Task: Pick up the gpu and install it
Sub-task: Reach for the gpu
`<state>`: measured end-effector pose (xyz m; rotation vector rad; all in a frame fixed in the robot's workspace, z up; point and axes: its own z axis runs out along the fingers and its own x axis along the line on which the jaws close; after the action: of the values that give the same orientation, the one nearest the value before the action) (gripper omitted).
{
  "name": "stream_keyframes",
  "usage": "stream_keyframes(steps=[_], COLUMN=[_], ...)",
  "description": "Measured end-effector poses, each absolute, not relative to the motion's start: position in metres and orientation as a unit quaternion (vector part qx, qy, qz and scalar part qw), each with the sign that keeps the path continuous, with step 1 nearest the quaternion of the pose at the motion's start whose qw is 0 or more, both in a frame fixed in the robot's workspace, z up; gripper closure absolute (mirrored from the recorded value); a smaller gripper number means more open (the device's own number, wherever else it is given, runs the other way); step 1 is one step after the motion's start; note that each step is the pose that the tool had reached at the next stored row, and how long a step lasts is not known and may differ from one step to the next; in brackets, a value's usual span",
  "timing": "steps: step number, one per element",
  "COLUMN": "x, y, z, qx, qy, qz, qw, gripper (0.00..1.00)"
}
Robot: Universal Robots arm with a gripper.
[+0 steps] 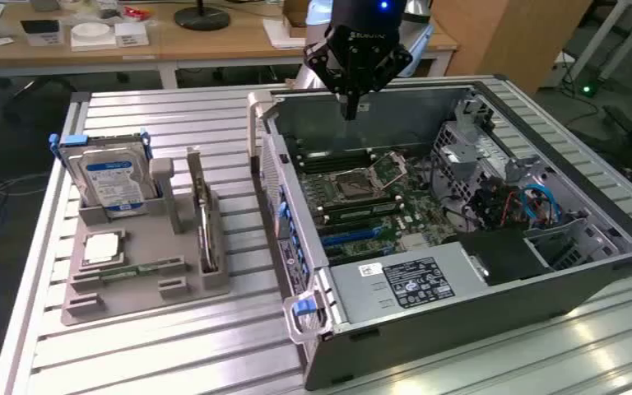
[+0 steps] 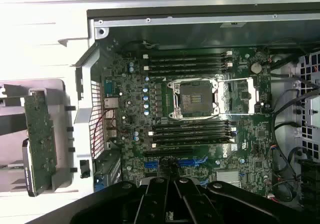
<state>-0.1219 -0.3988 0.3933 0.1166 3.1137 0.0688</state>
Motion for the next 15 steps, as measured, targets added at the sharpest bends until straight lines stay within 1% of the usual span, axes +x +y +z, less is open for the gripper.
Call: stream_keyframes(steps=[15], x=[-0.1282], y=[-0.3989], z=[0.3933], qx=[0.037], qy=[0.999], qz=[0.022], qw=[0.012], gripper=[0.89])
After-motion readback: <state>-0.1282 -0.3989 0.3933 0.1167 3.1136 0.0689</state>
